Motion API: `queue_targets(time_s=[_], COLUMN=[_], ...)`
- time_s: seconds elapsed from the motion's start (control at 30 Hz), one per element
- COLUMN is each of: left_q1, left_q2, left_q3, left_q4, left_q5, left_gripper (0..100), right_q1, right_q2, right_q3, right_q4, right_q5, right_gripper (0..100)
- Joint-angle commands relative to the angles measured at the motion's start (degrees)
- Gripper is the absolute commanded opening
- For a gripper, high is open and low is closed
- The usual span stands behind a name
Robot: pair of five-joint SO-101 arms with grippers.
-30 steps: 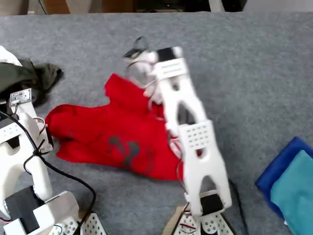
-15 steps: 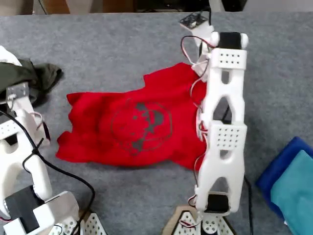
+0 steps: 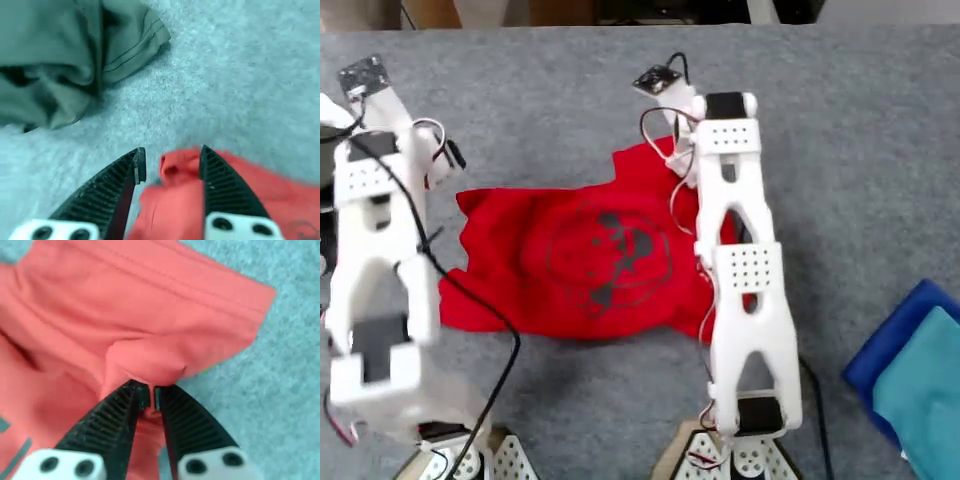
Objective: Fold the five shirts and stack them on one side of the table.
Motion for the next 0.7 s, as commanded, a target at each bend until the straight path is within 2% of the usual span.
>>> queue_targets(time_s=[0.0,0.27,0.4,0.53,0.67], left_q1=[0.62,4.04,3.60,1.93,1.14], left_q2=[7.34,13.93,18.15,25.54,29.67], left_q3=[-10.20,-27.52,-34.02,-37.19,-41.93], left_q4=[2.02,22.33,32.70,35.43,35.60], left_q5=[-1.05,-7.03,-7.21,-6.95,-2.99], left_gripper=[20,20,19,16,17], right_q1=[1.80,2.24,2.24,2.24,2.24], right_q2=[2.77,7.52,7.34,7.34,7.43], right_q3=[-5.76,-13.23,-13.23,-13.23,-13.14], right_q4=[-2.37,-2.55,-2.55,-2.55,-2.55], right_q5=[-1.14,-2.46,-2.55,-2.64,-2.64], right_gripper=[0.4,0.5,0.5,0.5,0.5])
